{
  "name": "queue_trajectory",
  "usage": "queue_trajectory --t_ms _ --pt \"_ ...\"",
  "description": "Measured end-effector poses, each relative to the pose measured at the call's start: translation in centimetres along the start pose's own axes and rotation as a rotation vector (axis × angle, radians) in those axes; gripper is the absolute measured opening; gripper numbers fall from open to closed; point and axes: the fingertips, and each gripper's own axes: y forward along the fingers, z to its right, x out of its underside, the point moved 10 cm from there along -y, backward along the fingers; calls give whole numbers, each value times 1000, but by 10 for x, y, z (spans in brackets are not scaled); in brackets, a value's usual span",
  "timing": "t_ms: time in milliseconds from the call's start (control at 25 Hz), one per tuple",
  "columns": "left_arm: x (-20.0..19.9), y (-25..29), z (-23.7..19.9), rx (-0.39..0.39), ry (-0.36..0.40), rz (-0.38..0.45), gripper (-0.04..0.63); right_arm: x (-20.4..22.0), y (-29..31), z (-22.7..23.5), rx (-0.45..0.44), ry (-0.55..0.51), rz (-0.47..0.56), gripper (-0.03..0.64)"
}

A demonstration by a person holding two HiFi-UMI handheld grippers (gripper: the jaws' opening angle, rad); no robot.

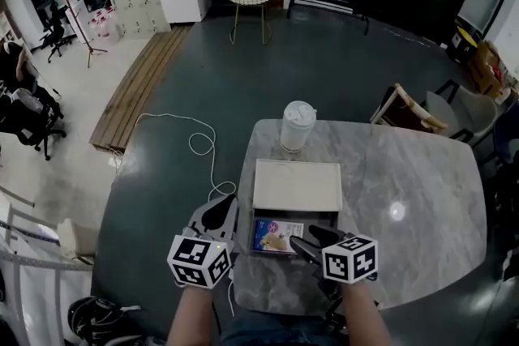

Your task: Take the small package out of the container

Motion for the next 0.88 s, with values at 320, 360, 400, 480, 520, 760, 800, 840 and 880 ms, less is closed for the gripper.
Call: queue_trajectory --t_ms 320,360,400,480,520,760,800,840,880 --pt "5 -3 3 -14 -5 -40 12 7 33 27 40 98 -160 281" --pt "6 -4 2 -18 0 -47 12 6 37 30 45 100 -181 281" --pt "7 -5 1 -25 -2 -51 12 6 41 33 52 101 -208 281" --pt "10 -5 -2 -43 -20 -47 12 6 51 40 64 95 -267 281" --pt "11 -5 -3 -51 -28 -42 12 5 56 43 67 92 -294 281" --pt "10 -6 -9 -68 -55 -22 12 7 77 52 62 82 -408 251" --pt "10 -7 -11 -73 -58 -19 12 6 77 53 61 66 -417 247" --pt "10 -8 -11 -77 -61 -16 12 6 78 53 55 52 -422 247" --pt "11 -8 -12 -80 -63 -15 12 7 77 53 44 41 -426 247"
